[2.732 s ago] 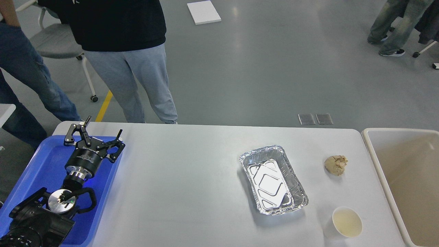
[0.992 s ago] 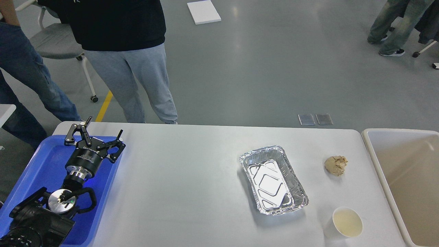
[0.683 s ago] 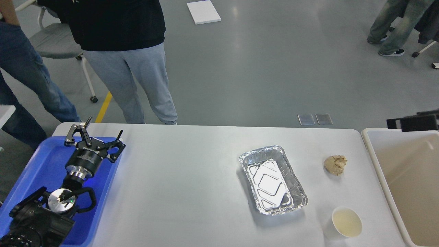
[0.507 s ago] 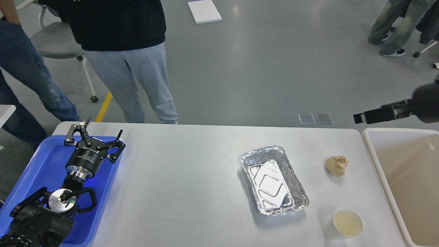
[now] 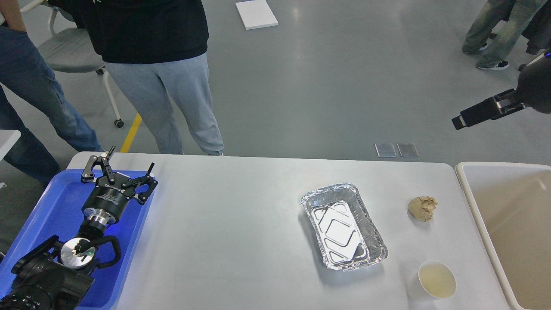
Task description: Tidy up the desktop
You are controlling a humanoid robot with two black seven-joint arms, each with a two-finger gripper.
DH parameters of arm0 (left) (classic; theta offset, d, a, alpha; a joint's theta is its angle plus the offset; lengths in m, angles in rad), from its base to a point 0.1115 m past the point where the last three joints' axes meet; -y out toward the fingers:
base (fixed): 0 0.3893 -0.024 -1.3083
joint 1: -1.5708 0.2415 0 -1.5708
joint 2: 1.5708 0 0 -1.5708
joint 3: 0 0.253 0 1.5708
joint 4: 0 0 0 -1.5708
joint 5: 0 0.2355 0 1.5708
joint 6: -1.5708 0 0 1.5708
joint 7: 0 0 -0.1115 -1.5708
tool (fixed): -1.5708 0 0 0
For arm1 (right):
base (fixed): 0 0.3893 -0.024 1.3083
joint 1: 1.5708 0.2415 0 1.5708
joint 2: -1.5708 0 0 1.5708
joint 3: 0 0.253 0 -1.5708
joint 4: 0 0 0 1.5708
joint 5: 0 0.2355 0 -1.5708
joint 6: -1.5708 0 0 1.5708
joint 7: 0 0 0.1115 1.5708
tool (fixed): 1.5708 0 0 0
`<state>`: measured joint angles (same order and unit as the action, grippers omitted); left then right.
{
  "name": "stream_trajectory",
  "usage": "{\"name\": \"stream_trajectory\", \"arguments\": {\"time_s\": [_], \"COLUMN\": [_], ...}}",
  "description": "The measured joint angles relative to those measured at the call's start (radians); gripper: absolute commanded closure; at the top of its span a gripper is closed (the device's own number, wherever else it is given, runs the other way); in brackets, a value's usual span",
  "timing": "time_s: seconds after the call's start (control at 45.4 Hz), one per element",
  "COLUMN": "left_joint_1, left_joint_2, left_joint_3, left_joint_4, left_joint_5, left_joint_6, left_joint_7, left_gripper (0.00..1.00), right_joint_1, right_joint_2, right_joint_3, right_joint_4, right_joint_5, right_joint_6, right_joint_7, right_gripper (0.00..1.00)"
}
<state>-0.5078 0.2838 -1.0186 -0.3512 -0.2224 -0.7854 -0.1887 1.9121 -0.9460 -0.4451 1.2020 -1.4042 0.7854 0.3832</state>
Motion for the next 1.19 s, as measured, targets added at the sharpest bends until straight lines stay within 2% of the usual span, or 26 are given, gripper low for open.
{"name": "stream_trajectory", "arguments": {"time_s": [0.286, 0.529, 1.19], "left_joint_1": [0.000, 0.001, 0.001], "left_joint_2": [0.000, 0.000, 0.000], "left_joint_3": [0.000, 0.000, 0.000], "left_joint_4": [0.000, 0.001, 0.002], "left_joint_5": [0.000, 0.000, 0.000], "left_joint_6": [0.000, 0.000, 0.000], "left_joint_7": [0.000, 0.000, -0.001], "left_gripper": [0.00, 0.00, 0.00], "right_joint_1": [0.210, 0.300, 0.349], "right_joint_2": [-0.113, -0.195, -0.222], "right_joint_3": [-0.169, -0.220, -0.240], "right_joint_4": [0.010, 0.026, 0.099], "right_joint_5": [0.038, 0.057, 0.069], "right_joint_6": [0.000, 0.000, 0.000], "right_joint_7": [-0.001, -0.003, -0.002], "right_gripper": [0.00, 0.00, 0.00]}}
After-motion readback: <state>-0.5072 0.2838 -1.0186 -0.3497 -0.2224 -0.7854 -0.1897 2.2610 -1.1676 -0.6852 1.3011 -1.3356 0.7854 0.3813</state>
